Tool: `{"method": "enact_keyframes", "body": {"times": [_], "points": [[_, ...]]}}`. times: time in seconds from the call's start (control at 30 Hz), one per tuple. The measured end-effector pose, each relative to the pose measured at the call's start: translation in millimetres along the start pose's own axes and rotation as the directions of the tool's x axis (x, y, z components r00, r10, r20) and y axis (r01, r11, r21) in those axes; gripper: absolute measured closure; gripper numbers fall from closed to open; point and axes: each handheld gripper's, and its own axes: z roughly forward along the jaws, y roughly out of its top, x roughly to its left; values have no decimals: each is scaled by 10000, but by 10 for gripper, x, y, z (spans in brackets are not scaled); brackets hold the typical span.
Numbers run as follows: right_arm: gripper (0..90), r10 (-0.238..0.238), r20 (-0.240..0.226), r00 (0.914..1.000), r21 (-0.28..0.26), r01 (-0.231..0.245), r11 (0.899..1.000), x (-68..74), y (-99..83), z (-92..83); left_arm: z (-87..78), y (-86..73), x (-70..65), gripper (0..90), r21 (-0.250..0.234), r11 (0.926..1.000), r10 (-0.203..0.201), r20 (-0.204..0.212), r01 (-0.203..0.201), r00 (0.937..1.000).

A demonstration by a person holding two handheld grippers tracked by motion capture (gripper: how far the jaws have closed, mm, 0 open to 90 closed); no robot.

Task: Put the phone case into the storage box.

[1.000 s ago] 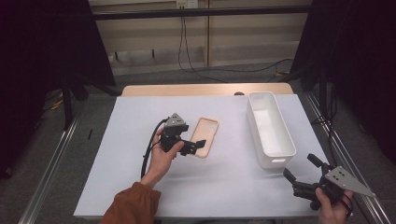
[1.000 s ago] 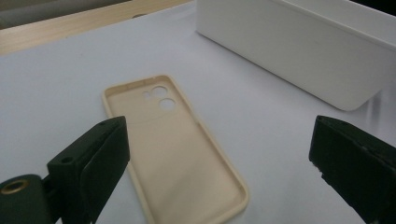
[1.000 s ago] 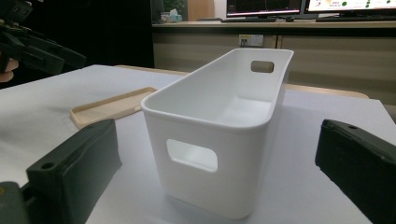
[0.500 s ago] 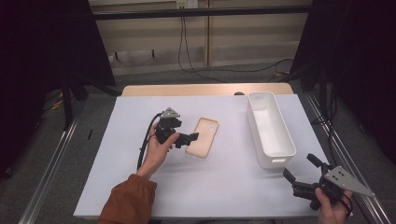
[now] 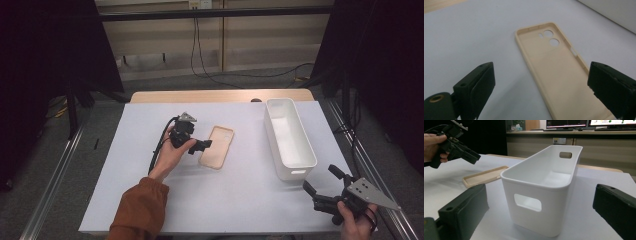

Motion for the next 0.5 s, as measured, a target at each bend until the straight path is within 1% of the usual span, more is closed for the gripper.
{"method": "enact_keyframes", "body": {"times": [0.1,0.17,0.23,0.27,0.37,0.5], "points": [[0,-23,4,10000,0,23,10000,-3,-1,-1,29,8,4,77,186,9997,178,-62,-177,9998],[0,11,-3,10000,-2,-11,10000,-2,0,1,50,21,1,77,535,9982,294,-204,-283,9994],[0,5,-3,10000,-2,-5,10000,0,0,2,70,36,-1,77,737,9967,353,-107,-344,9993],[0,-11,-11,10000,10,11,10000,0,0,2,81,43,-1,77,711,9966,417,-5,-416,9991],[0,0,-12,10000,8,0,10000,-1,0,0,105,65,-13,83,817,9956,464,-58,-457,9989],[0,-35,-1,10000,11,35,10000,-4,-1,-1,148,58,-26,90,1061,9934,435,17,-435,9990]]}}
